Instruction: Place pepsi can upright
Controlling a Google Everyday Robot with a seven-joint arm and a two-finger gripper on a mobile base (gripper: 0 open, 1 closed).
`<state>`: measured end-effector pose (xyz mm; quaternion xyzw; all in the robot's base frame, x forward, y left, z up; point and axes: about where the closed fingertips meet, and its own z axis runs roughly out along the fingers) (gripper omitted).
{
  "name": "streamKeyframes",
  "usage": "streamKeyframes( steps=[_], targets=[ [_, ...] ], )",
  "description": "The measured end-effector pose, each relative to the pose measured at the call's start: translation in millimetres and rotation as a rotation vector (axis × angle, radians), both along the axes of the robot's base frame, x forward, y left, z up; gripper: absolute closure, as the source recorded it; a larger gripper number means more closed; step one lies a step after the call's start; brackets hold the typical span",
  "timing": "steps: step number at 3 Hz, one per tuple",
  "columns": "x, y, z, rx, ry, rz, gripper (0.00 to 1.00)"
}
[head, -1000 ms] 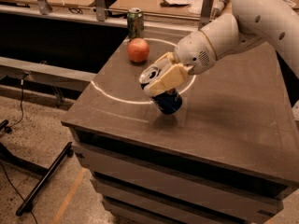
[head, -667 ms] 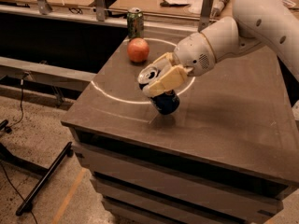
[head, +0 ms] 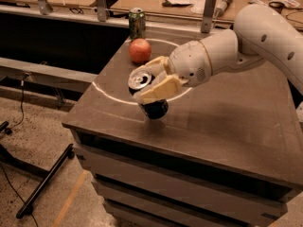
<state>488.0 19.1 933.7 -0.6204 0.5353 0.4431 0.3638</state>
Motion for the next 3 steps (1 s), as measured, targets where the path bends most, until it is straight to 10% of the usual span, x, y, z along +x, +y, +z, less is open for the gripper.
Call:
streamKeyframes(
  steps=[3],
  targets=[
    [-2,11,-20,0.143,0.077,-0.033,1.0]
  ],
)
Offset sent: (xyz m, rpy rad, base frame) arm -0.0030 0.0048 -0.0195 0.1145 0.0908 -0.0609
